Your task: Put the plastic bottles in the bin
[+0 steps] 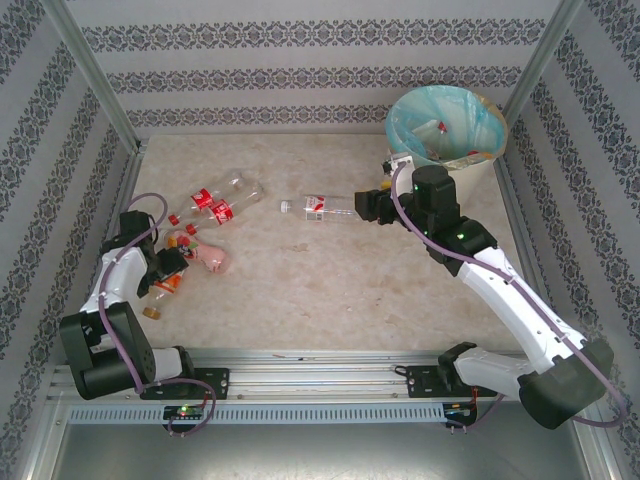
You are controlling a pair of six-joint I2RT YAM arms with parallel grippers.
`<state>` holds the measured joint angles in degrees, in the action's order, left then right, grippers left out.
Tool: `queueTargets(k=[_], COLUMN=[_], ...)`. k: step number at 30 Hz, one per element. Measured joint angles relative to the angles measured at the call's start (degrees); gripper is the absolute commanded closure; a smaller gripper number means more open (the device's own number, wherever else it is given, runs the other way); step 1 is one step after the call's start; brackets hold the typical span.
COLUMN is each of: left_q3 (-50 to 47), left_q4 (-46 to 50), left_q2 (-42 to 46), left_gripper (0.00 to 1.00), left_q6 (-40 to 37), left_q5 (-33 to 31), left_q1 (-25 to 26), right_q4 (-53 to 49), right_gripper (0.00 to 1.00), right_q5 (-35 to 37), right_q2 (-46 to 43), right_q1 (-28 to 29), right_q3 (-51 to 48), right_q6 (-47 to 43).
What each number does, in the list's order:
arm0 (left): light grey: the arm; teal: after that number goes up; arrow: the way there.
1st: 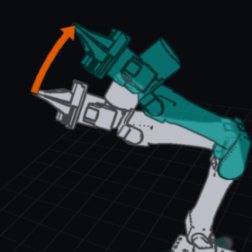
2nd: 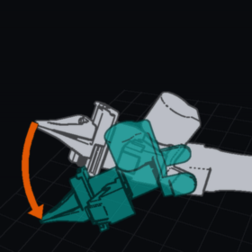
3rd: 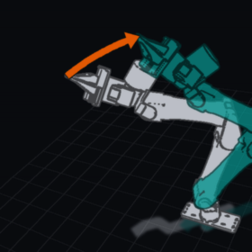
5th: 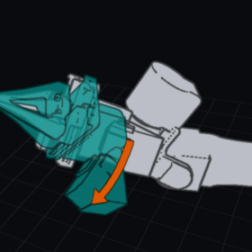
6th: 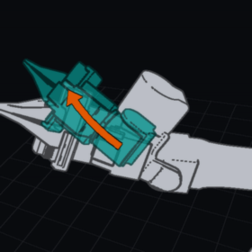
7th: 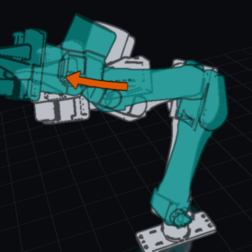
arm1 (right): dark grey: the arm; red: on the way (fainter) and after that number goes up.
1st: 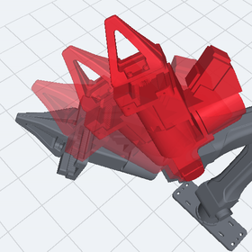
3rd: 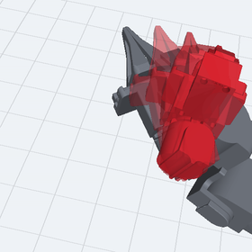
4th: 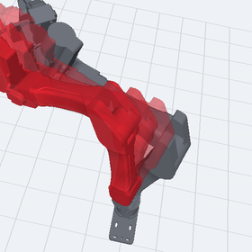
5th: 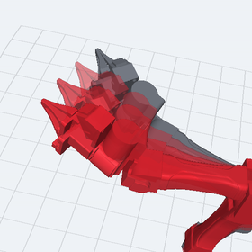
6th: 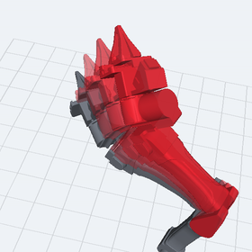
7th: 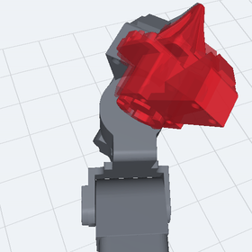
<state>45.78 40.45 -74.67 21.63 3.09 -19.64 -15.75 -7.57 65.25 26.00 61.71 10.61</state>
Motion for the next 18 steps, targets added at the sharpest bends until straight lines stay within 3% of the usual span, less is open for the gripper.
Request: queueTargets(k=[5, 10, 18], left_q3=[0.11, -0.50, -0.52], left_q4=[-0.48, -0.24, -0.24], left_q2=[-2.14, -4.76, -5.22], left_gripper=[0.05, 0.05, 0.23], left_q6=[-0.37, -0.37, -0.59], left_q5=[1.70, 4.46, 6.14], left_q1=[0.04, 0.55, 1.60], right_q4=[0.87, 1.42, 1.95], right_gripper=[0.31, 0.31, 0.31], right_q5=[0.00, -0.02, -0.04], right_q2=[-1.05, -1.60, -1.75], right_q1=[-0.02, -0.39, -0.39], right_q3=[-1.27, -2.40, -3.80], right_q6=[0.02, 0.50, 1.70])
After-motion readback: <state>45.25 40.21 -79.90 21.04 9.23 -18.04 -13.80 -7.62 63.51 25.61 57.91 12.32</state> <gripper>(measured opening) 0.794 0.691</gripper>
